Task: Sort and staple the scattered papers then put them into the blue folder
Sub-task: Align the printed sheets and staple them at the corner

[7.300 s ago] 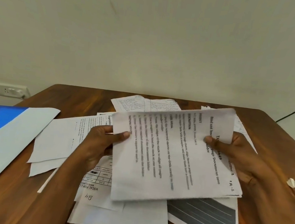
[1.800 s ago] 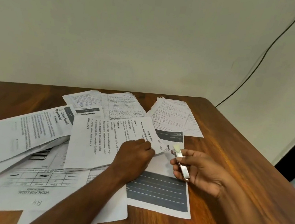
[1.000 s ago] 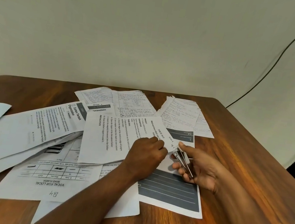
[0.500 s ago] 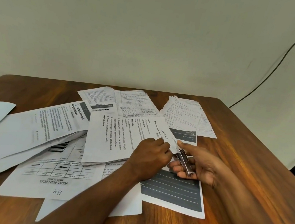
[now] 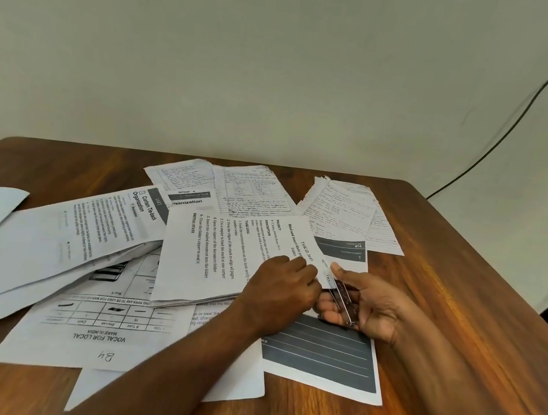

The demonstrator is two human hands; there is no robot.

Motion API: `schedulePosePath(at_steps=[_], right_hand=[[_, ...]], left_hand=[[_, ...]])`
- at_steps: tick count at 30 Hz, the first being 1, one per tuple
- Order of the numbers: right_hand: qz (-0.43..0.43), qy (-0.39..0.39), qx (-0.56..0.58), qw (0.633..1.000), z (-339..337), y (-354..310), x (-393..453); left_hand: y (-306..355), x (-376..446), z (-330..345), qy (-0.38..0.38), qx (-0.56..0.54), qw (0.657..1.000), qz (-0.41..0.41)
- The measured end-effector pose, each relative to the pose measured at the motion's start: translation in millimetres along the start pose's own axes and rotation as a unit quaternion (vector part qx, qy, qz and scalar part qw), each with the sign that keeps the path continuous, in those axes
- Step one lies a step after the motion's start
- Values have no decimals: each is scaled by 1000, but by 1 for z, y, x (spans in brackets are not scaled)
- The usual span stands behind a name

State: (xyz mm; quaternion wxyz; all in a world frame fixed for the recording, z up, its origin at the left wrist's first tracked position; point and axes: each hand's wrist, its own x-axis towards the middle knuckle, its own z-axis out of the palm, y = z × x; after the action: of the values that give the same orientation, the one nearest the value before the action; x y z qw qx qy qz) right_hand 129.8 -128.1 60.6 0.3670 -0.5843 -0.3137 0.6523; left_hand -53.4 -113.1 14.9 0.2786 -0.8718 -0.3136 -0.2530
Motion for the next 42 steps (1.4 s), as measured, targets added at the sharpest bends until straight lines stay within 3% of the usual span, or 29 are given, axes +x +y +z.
schedulePosePath(at_steps=[42], right_hand=[[-86, 93, 57, 990, 28, 5, -5]], left_hand=[[3, -2, 6, -12, -82, 996, -42]])
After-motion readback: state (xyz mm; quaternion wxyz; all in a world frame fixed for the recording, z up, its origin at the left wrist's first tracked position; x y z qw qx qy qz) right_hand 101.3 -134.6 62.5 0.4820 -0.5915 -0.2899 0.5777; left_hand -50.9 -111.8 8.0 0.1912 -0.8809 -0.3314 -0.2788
